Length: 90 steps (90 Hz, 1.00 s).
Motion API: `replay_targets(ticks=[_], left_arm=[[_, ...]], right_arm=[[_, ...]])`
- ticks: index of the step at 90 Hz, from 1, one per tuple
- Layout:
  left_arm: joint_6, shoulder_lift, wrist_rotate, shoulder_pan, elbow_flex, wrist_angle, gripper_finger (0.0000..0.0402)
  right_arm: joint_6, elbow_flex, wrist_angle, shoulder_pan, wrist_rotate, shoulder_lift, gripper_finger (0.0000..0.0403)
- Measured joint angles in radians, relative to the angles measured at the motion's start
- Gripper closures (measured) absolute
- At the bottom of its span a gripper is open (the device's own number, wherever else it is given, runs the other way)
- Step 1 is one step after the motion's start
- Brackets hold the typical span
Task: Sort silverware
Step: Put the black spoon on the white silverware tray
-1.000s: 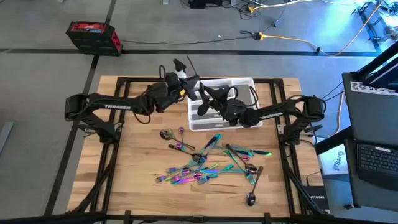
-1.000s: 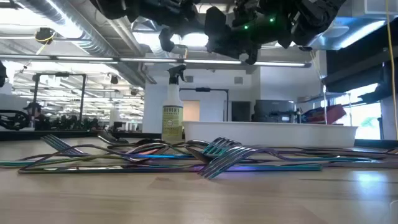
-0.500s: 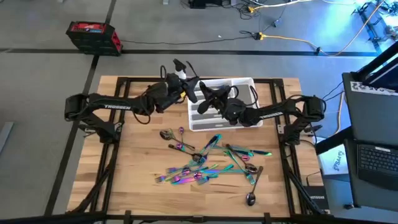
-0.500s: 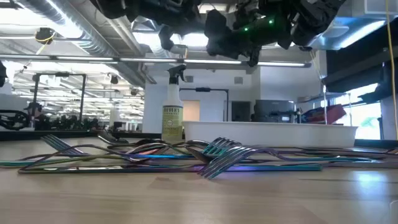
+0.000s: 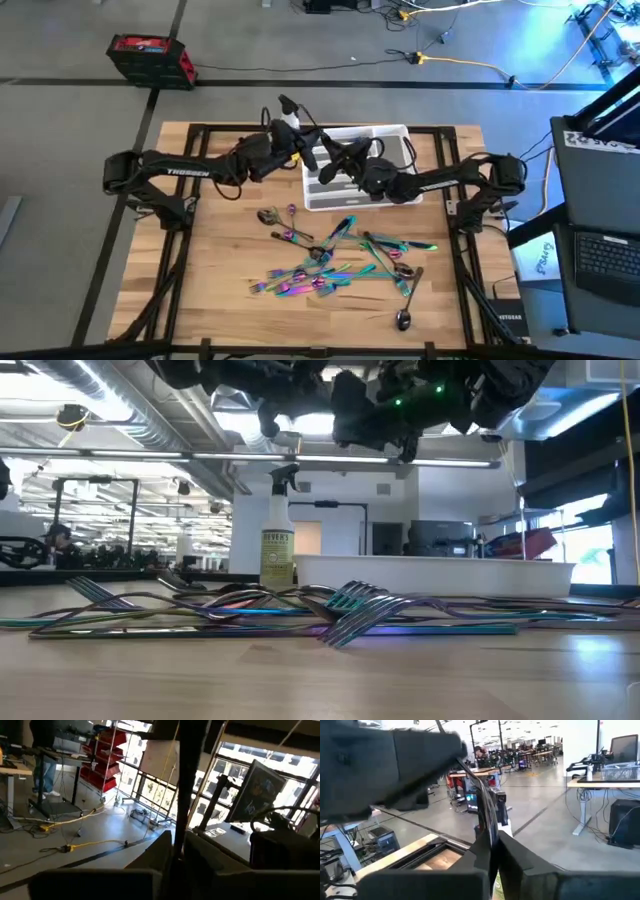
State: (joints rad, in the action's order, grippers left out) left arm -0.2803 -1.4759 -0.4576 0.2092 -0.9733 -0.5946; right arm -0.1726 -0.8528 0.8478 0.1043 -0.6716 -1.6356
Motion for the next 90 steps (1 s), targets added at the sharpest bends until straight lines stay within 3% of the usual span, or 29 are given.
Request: replay_targets(ticks=[37,51,65,82,90], left_arm=[[0.099,0.083,-0.015,0.007,0.0,0.052,0.0289],[0.252,0.14,0.113,0.008,0.0,0.186,0.0286],[0.349,0.21,0.305,0.017,0.0,0.401,0.0286],[0.405,0.232,0.568,0.039,0.0,0.724,0.0286],[0.447,0.217,0.618,0.031,0.0,0.853,0.0286]], right_arm=[[0.155,0.0,-0.125,0.009,-0.105,0.168,0.0403],[0.153,0.0,-0.328,0.069,-0.075,0.27,0.0403],[0.072,-0.023,-0.587,0.198,0.128,0.349,0.0403],[0.051,-0.139,-0.895,0.387,0.59,0.31,0.0403],[0.097,-0.209,-1.028,0.452,0.742,0.261,0.0403]])
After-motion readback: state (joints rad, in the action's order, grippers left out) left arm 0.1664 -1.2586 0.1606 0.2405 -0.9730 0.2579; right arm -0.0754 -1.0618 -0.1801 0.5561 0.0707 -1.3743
